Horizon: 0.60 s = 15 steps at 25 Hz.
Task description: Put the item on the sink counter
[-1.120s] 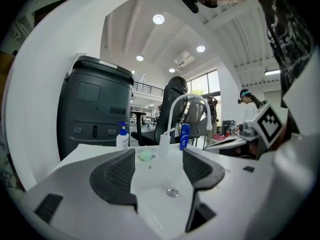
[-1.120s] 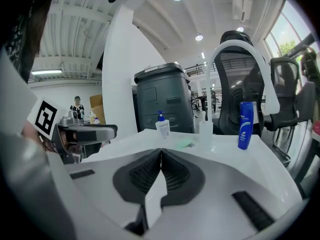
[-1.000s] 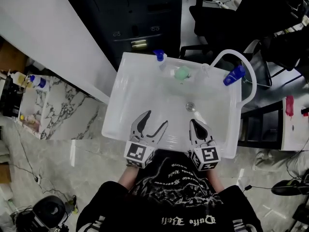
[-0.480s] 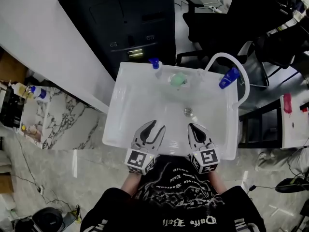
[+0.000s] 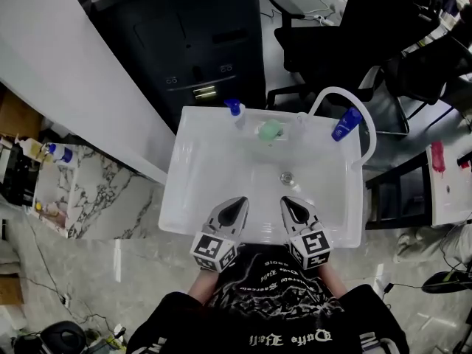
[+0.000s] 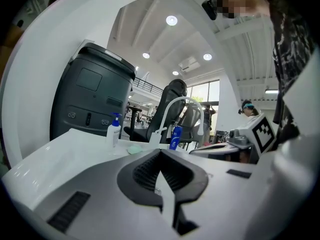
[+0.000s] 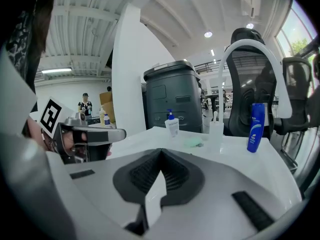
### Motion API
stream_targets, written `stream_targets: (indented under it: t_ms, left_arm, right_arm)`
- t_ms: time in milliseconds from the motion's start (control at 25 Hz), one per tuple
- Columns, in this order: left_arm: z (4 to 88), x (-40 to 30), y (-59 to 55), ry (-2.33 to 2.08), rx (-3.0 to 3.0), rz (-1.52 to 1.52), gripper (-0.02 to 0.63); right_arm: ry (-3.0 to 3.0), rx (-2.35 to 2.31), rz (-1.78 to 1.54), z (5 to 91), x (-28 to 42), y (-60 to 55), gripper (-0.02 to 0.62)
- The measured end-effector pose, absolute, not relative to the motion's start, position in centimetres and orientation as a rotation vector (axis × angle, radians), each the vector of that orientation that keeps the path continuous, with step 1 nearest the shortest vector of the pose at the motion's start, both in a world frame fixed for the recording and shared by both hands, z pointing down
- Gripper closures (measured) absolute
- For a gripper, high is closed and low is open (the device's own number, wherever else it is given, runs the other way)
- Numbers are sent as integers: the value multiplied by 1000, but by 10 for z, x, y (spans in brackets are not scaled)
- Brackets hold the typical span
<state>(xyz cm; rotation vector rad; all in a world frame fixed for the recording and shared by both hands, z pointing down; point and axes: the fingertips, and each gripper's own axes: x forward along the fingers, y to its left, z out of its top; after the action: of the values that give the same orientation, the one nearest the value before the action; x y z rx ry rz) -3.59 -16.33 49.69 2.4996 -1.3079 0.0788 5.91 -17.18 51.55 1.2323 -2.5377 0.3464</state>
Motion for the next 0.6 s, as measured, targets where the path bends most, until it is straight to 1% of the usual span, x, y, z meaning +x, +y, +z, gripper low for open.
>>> stream_targets:
  t_ms: [600]
  left_arm:
    - [495, -26, -169, -1254, 2535, 79, 600]
  right_arm:
    - [-2534, 1190, 351, 521, 51, -177, 597]
